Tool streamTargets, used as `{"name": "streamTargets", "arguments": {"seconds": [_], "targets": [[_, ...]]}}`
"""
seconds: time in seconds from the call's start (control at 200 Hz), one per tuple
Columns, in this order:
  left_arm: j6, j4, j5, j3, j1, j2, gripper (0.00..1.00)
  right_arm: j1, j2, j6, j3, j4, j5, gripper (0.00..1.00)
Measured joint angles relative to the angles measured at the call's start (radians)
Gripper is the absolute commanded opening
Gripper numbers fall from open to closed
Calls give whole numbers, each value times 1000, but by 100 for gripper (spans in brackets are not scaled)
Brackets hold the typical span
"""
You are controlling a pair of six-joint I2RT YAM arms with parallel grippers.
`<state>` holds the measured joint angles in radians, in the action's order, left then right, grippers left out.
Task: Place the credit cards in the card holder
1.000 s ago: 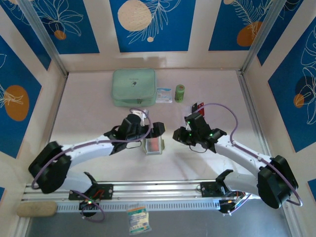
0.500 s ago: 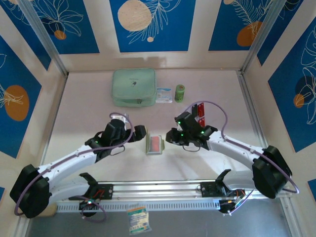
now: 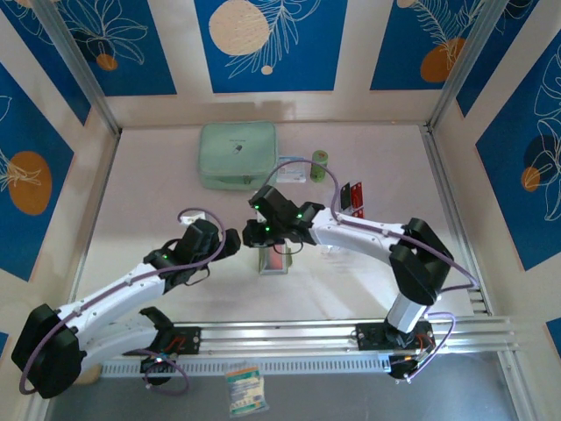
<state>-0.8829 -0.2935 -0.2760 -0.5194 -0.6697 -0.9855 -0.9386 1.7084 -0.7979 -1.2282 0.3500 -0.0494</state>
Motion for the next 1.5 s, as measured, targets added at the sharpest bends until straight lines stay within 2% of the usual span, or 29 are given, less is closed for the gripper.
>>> {"name": "streamTargets", "arguments": {"seconds": [0.155, 0.33, 0.62, 0.92, 1.5], "targets": [[3, -16, -3, 0, 0, -9, 100, 16, 25, 6, 21, 31, -9, 11], [43, -20, 6, -12, 0, -34, 100, 50, -17, 5, 141, 27, -29, 11], [125, 13, 93, -98, 0, -183, 100, 69, -41, -20, 307, -34, -33, 10], [198, 31, 179, -193, -21, -362, 100, 76, -59, -45, 357, -111, -30, 9], [285, 68, 195, -264, -90, -562, 100, 97, -121, -67, 411, -161, -7, 9]]}}
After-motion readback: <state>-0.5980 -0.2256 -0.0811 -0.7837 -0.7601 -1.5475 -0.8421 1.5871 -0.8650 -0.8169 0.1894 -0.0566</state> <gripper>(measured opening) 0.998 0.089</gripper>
